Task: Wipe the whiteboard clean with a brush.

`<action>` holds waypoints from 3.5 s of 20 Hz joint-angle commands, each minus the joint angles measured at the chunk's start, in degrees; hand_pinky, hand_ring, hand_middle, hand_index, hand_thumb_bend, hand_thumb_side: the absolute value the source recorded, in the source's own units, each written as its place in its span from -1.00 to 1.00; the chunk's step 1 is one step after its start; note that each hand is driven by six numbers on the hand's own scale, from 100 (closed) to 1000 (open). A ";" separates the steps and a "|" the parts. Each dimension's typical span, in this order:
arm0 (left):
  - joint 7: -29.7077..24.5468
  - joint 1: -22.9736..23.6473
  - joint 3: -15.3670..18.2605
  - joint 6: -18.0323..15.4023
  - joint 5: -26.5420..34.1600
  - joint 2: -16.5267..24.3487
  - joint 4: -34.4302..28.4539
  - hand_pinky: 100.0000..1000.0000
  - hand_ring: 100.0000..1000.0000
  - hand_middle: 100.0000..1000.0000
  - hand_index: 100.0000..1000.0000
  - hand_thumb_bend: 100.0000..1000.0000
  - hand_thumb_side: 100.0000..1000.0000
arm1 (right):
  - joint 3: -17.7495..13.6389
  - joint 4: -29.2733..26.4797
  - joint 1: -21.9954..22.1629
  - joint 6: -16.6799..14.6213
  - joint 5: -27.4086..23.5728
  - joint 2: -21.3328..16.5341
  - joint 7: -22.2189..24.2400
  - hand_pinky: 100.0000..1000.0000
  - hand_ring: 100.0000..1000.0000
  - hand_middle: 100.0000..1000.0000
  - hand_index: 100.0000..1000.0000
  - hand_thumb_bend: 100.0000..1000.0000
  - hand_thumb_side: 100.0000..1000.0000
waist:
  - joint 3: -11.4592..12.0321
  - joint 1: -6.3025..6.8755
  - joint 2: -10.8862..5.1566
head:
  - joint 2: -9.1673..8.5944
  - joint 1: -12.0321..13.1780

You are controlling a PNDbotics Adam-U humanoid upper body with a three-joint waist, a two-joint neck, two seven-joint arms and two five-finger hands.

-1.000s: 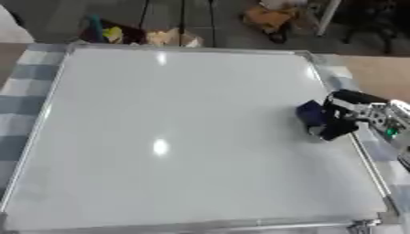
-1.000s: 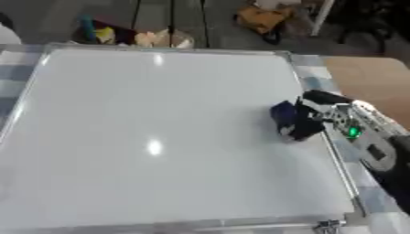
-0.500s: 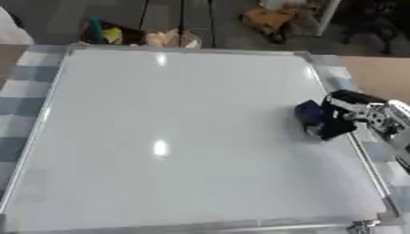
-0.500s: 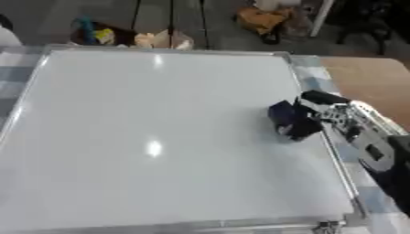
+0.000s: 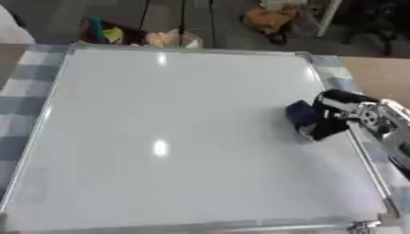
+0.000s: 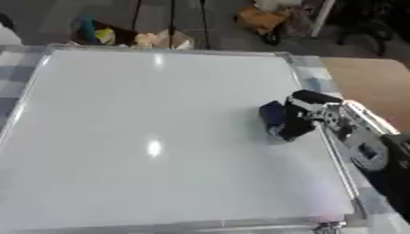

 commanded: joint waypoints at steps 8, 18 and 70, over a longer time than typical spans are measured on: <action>0.01 -0.70 0.05 -0.07 0.24 0.61 -1.02 -0.39 0.35 0.12 0.07 -0.92 0.84 | 0.45 -2.18 -0.02 -0.05 1.70 -0.91 0.71 0.28 0.33 -0.31 -0.22 -1.00 -0.19 | 0.09 0.10 -1.18 | -0.28 0.01; 0.10 -0.59 0.14 -0.08 0.10 0.70 -1.02 -0.39 0.35 0.13 0.07 -0.92 0.84 | -0.74 -0.54 1.12 0.40 3.85 -1.51 -0.49 0.31 0.36 -0.28 -0.32 -1.00 -0.16 | -0.22 0.18 -1.13 | -0.32 0.18; 0.05 -0.84 -0.04 -0.08 0.36 0.65 -1.02 -0.39 0.35 0.13 0.08 -0.93 0.83 | 1.36 -2.20 1.09 -1.61 0.37 -0.21 3.50 0.28 0.39 -0.09 -0.44 -1.00 -0.07 | 0.41 0.16 -1.23 | -0.76 -0.18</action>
